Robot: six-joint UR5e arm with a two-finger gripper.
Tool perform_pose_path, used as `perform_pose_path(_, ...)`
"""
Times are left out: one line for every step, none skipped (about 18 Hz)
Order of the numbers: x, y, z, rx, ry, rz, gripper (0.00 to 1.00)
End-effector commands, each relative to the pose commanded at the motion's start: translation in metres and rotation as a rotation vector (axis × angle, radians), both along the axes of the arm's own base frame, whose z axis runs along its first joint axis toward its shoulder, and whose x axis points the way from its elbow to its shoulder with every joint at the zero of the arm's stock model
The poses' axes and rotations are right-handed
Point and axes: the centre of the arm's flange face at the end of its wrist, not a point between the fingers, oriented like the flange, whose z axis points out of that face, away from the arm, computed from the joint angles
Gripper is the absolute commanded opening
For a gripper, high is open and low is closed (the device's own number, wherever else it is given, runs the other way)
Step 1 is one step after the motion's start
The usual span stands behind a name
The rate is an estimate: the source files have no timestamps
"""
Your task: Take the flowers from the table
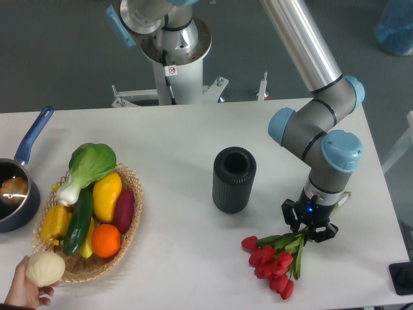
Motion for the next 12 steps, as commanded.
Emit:
perform_pose_path(-0.006,-0.001,0.008,-0.019,0.024,0.005,0.00)
perform_pose_path(-0.010,-0.004,0.013,-0.052,0.054,0.000,0.00)
perform_pose_path(-0.012,-0.006,0.021,-0.072,0.083,-0.017,0.00)
perform_pose_path(-0.014,-0.006,0.030,-0.076,0.096,-0.032,0.00)
perform_pose_path(-0.016,-0.005,0.036,-0.078,0.094,-0.033,0.00)
perform_pose_path(-0.018,-0.003,0.047,-0.079,0.096,-0.034,0.00)
perform_pose_path(-0.021,-0.001,0.056,-0.083,0.088,-0.035,0.00)
perform_pose_path(-0.023,-0.001,0.061,-0.091,0.068,-0.036,0.00)
perform_pose_path(-0.023,-0.001,0.066,-0.097,0.054,-0.038,0.00)
perform_pose_path(-0.022,-0.004,0.074,-0.099,0.049,-0.034,0.00)
perform_pose_path(-0.021,-0.004,0.078,-0.096,0.052,-0.036,0.00)
perform_pose_path(-0.020,-0.004,0.082,-0.095,0.056,-0.034,0.00)
